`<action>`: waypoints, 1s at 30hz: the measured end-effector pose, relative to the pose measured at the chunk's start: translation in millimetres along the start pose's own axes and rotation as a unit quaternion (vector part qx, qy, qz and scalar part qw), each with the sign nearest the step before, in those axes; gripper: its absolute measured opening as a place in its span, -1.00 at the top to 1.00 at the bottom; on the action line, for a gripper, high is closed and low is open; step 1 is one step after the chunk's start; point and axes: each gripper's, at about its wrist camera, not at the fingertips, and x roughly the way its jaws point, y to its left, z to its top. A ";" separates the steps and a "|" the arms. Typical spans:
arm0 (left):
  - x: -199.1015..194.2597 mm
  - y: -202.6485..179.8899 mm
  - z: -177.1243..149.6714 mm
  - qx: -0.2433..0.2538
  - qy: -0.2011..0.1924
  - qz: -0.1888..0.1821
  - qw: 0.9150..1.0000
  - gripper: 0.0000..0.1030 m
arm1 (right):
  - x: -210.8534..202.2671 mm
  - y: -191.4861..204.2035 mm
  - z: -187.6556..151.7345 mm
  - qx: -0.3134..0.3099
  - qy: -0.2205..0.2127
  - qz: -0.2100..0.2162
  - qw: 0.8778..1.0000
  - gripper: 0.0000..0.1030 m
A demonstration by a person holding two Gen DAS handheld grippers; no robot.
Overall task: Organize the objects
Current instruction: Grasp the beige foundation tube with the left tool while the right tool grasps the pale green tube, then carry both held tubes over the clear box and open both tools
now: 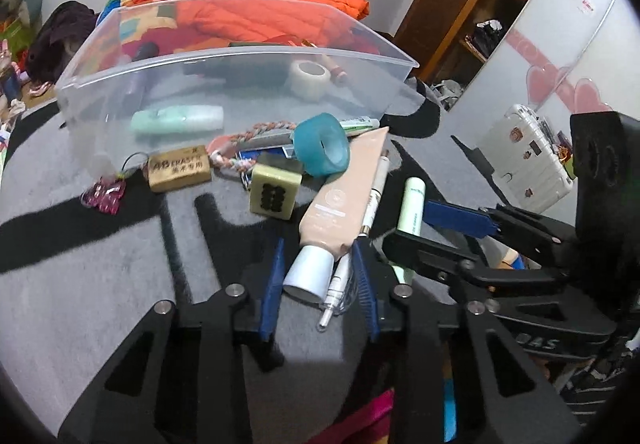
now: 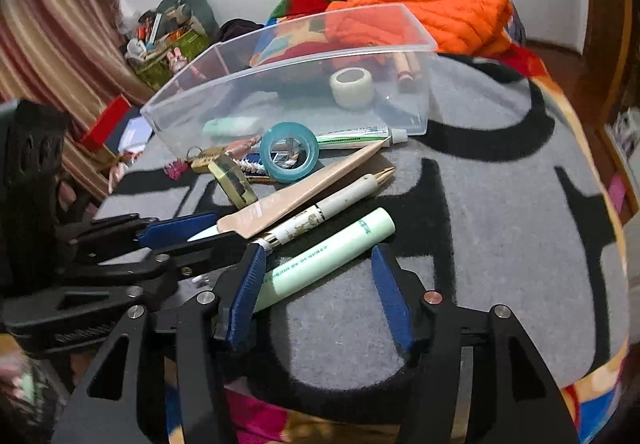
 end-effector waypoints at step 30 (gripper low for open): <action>-9.6 -22.3 -21.0 0.064 -0.021 0.098 0.993 0.51 | -11.2 -9.2 -13.6 -0.061 -0.015 -0.045 0.997 0.72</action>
